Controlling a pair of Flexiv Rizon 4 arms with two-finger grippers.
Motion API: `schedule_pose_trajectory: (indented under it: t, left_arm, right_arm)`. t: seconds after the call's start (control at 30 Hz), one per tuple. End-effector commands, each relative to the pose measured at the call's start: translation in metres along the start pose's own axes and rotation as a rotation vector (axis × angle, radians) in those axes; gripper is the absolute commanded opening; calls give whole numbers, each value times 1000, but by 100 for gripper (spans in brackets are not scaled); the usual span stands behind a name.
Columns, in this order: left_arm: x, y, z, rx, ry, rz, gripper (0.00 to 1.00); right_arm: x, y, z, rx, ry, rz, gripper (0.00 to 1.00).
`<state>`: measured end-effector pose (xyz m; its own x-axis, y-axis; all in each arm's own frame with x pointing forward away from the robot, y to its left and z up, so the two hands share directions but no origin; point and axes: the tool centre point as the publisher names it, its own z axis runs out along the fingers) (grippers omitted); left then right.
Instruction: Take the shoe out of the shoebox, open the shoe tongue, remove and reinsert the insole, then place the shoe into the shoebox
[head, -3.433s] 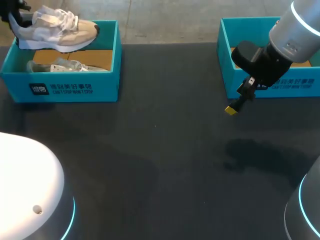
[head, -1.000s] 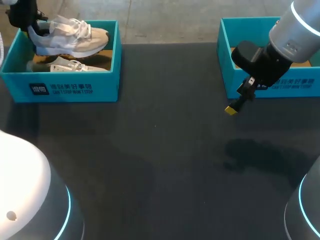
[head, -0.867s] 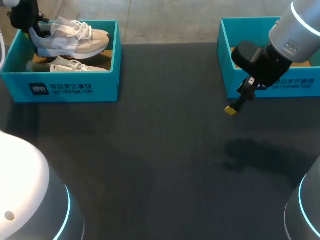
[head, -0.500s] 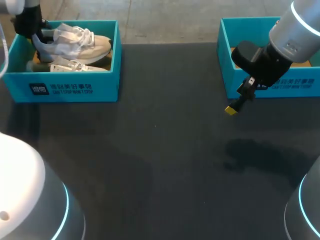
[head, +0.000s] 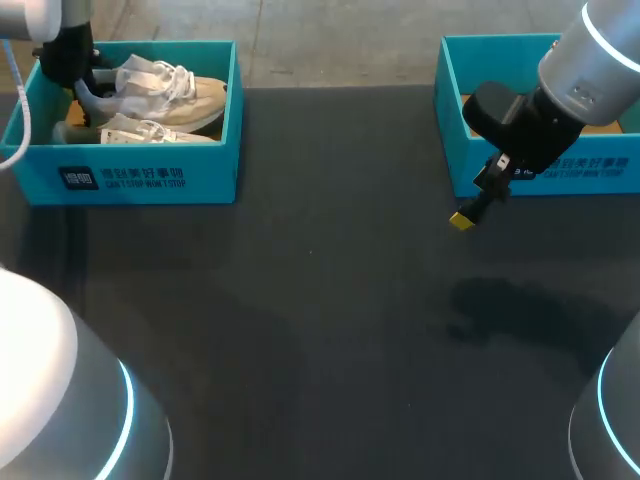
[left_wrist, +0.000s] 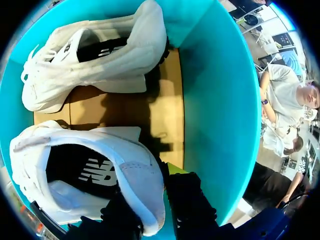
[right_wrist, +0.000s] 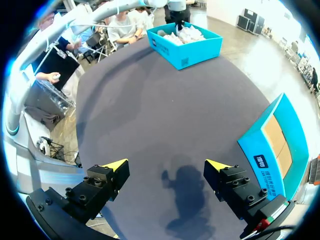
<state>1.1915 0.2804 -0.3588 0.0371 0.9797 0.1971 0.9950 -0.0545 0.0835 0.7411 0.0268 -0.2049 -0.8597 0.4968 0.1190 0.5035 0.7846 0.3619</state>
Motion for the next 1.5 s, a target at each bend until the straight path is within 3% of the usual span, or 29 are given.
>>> schedule_pose_trajectory:
  t: [0.03, 0.4, 0.83, 1.23, 1.27, 1.3, 1.33, 1.37, 1.5]
  left_arm:
    - [-2, 11, 8, 34, -8, 1, 0]
    - [-4, 16, 21, 79, -10, -18, 0]
    - [15, 13, 20, 81, 2, -21, 0]
    - [10, 7, 33, 96, 39, 16, 0]
    - [10, 7, 33, 96, 40, 13, 16]
    - [10, 7, 32, 97, 36, 8, 38]
    - [11, 8, 30, 97, 33, 5, 64]
    - [12, 8, 28, 97, 27, -1, 98]
    - [15, 8, 18, 92, 6, 1, 100]
  right_arm:
    - [0, 0, 1, 2, 1, 1, 100]
    - [0, 0, 1, 2, 1, 1, 100]
    - [0, 0, 1, 2, 1, 1, 100]
    - [0, 0, 1, 2, 1, 1, 100]
    - [0, 0, 1, 2, 1, 1, 100]
    - [0, 0, 1, 2, 1, 1, 100]
    - [0, 0, 1, 2, 1, 1, 100]
    - [0, 0, 1, 2, 1, 1, 100]
    - [0, 0, 1, 2, 1, 1, 100]
